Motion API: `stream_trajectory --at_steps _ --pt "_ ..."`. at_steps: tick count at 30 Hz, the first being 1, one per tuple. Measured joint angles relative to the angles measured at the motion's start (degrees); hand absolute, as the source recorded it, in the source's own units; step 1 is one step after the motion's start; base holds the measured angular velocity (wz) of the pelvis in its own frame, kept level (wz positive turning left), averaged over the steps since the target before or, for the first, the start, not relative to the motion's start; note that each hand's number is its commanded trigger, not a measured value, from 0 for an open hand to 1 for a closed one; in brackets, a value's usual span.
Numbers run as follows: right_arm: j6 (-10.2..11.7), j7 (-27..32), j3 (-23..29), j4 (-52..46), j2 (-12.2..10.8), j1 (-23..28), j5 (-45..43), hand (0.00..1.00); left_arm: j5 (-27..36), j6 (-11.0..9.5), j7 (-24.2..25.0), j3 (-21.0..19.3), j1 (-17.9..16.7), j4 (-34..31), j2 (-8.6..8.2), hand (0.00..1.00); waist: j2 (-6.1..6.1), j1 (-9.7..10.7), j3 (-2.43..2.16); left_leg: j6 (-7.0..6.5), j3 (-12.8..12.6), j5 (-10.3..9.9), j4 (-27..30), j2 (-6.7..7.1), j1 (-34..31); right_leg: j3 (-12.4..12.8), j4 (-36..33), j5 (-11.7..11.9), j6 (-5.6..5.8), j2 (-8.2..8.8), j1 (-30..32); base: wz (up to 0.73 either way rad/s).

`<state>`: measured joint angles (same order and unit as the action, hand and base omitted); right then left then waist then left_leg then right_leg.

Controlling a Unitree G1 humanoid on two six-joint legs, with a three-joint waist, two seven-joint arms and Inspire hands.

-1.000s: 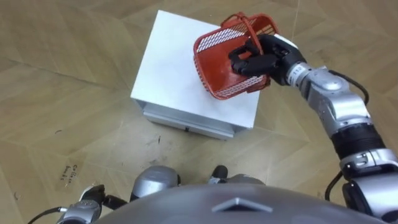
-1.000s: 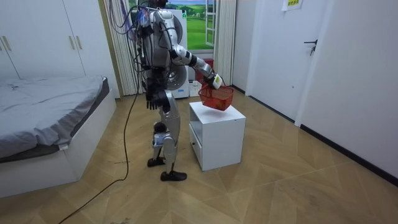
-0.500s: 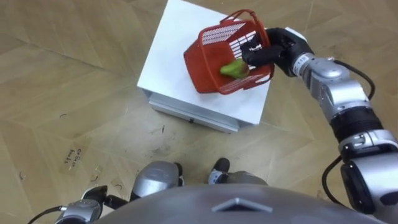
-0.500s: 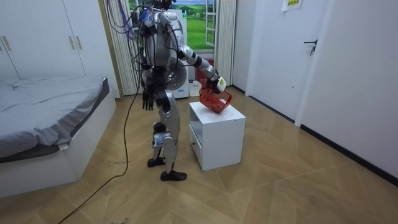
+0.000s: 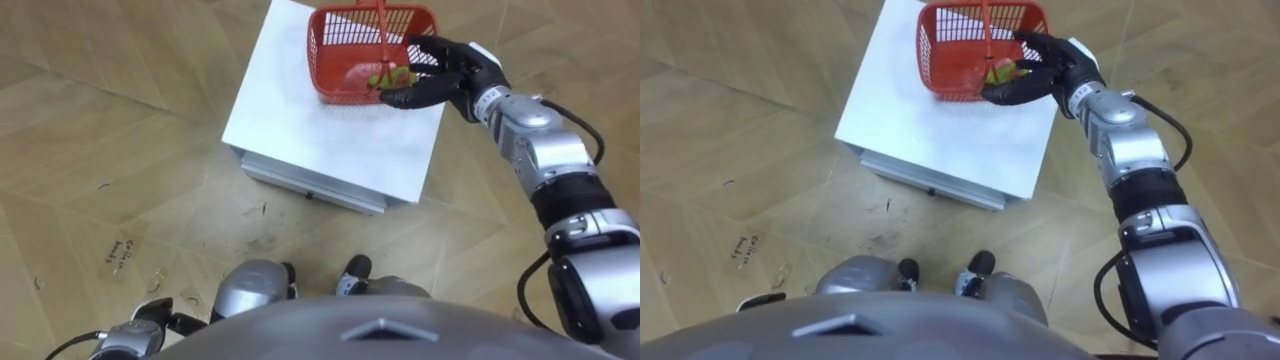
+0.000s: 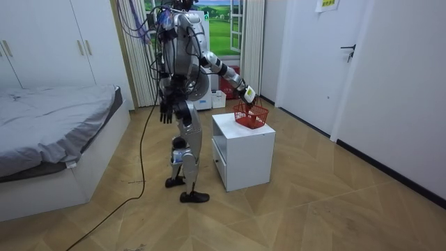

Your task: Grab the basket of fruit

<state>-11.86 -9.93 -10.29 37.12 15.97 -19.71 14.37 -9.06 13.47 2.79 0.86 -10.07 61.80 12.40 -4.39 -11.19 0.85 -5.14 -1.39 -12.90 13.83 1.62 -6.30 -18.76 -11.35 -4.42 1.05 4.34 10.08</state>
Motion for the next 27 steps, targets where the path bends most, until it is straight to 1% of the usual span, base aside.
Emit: stream_trajectory --at_steps 3,8,11,15,19,21,23,24,26,27 --pt "0.0 -0.1 0.0 0.0 0.0 0.2 0.3 0.0 -0.1 0.0 0.0 0.0 -0.4 -0.1 -0.18 0.0 -0.1 0.2 -0.06 0.0 0.0 0.0 0.0 0.0 -0.1 0.0 -0.3 0.0 0.0 0.2 0.0 0.0" --pt "0.0 -1.3 -0.1 0.0 0.0 0.7 0.3 0.0 -0.7 0.5 0.1 0.0 -1.2 0.1 -0.21 0.0 -1.1 0.9 -0.65 0.0 -0.2 0.0 0.0 0.03 0.5 -0.1 -0.4 0.0 0.0 0.49 -0.4 0.0" --pt "0.0 -1.3 -0.5 0.0 0.0 1.2 0.3 0.0 -0.6 1.4 0.1 0.7 -1.4 0.1 -0.37 0.0 -1.37 1.4 -0.64 0.0 -0.2 0.0 -0.1 0.02 1.6 -0.1 -0.3 0.0 0.0 0.52 -1.6 0.0" --pt "0.0 -1.1 -0.5 0.2 0.0 1.2 -0.9 0.0 -0.6 1.5 -0.2 1.6 -1.4 -0.3 -0.63 0.0 -1.65 2.1 -0.62 -0.01 -0.4 0.0 -0.3 0.01 1.9 -0.1 -0.3 0.0 -0.04 0.48 -1.9 0.0" --pt "0.0 -0.7 0.4 0.0 0.0 1.5 -1.7 0.0 -0.6 1.3 -1.5 1.6 -1.4 -0.2 -0.77 0.0 -1.74 3.1 -0.63 -0.01 -0.5 0.0 -0.9 -0.12 1.9 0.0 -0.3 0.2 -0.22 -0.01 -1.8 -0.01" --pt "0.1 -0.6 0.8 -0.4 0.1 2.0 -2.5 0.0 -0.7 1.0 -1.7 1.1 -1.4 -0.1 -0.76 0.0 -1.75 3.6 -0.65 0.0 -0.7 0.0 -1.0 -0.22 2.4 0.3 -0.3 0.2 -0.23 -0.18 -2.0 -0.06" --pt "0.2 -0.6 2.9 -4.8 0.1 4.5 -4.1 0.0 -0.7 0.2 -1.6 -0.4 -1.5 -0.3 -0.97 0.0 -1.64 3.6 -0.65 0.02 -1.6 0.0 -1.0 -0.34 3.1 1.4 -0.2 0.2 -0.23 -0.46 -2.1 -0.16" --pt "0.4 -0.6 3.5 -5.9 0.1 5.0 -4.3 0.0 -0.7 0.2 -1.5 -0.9 -1.5 -0.3 -1.06 0.0 -1.56 3.7 -0.65 0.02 -1.8 0.0 -1.0 -0.34 3.2 1.5 -0.2 0.2 -0.22 -0.46 -2.1 -0.17" --pt "1.8 -0.3 5.5 -10.2 0.2 7.5 -5.7 0.0 -0.7 -0.1 -1.4 -2.4 -1.5 -1.2 -1.12 0.0 -1.35 4.7 -0.65 0.02 -2.9 0.0 -1.1 -0.38 3.9 2.2 -0.2 0.2 -0.21 -0.48 -2.3 -0.13" --pt "2.0 -0.1 5.8 -11.4 0.1 8.5 -6.0 0.0 -0.7 -0.1 -1.5 -3.1 -1.7 -1.6 -1.16 0.0 -1.35 4.8 -0.67 0.02 -3.4 0.0 -1.1 -0.43 4.1 2.6 -0.1 0.2 -0.21 -0.56 -2.4 -0.18"
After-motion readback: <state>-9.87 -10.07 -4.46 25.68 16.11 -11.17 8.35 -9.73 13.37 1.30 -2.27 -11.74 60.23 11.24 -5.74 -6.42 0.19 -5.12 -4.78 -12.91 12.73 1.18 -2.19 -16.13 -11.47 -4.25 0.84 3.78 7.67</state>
